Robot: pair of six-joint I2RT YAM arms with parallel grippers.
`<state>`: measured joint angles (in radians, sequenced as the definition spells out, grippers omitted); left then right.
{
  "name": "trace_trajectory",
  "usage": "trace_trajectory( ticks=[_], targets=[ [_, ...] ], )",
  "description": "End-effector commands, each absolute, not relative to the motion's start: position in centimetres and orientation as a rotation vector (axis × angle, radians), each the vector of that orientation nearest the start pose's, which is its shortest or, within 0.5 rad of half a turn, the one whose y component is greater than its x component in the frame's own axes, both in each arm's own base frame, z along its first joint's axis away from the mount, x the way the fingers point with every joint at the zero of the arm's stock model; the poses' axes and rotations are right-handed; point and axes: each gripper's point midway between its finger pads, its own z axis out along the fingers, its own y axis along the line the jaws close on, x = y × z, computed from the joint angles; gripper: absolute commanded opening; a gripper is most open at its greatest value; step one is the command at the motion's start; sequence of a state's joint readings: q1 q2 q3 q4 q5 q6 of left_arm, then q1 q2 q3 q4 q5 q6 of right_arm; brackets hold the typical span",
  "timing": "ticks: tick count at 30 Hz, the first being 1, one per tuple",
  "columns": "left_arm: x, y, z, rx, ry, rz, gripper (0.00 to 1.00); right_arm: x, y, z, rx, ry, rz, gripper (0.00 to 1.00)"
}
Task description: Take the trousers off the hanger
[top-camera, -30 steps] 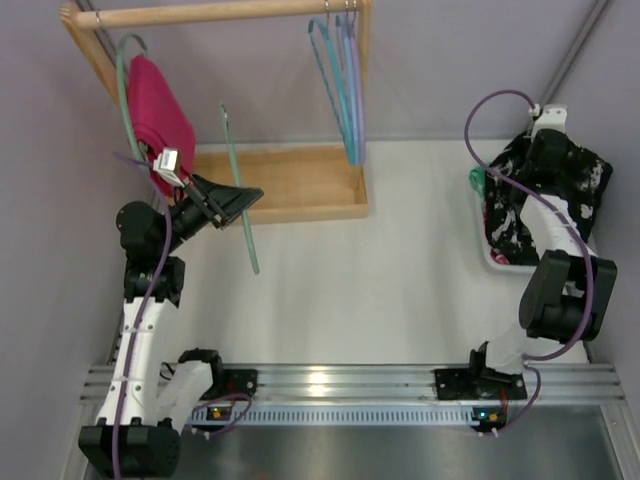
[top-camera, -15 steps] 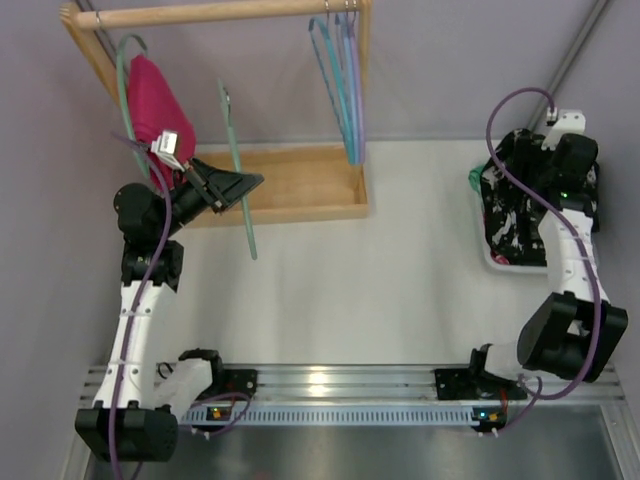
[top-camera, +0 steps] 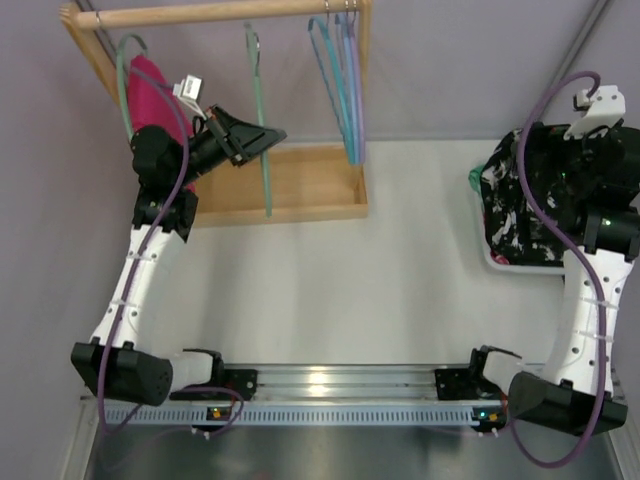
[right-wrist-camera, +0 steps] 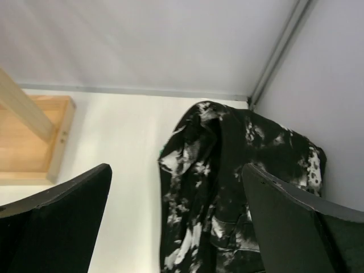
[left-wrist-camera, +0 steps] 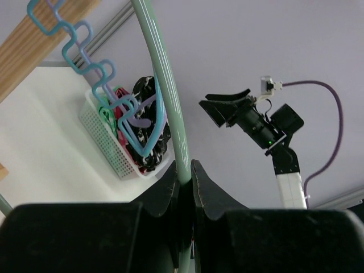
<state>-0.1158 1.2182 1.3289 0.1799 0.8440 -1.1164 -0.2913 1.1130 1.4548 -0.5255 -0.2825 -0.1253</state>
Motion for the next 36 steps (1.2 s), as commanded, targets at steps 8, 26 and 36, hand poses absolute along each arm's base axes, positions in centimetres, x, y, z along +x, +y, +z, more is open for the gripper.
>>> trace_trajectory(
  ticks=[8, 26, 36],
  targets=[
    [35.0, -22.3, 54.2, 0.134, 1.376, -1.595, 0.00, 29.0, 2.0, 46.8, -0.143, 1.609, 0.350, 0.99],
    [41.4, -25.4, 52.8, 0.101, 1.389, -1.637, 0.00, 28.6, 4.4, 47.3, -0.190, 1.591, 0.518, 0.99],
    [42.8, -25.6, 48.7, 0.035, 1.473, -1.625, 0.17, 28.7, 4.7, 47.0, -0.205, 1.596, 0.527, 0.99]
  ],
)
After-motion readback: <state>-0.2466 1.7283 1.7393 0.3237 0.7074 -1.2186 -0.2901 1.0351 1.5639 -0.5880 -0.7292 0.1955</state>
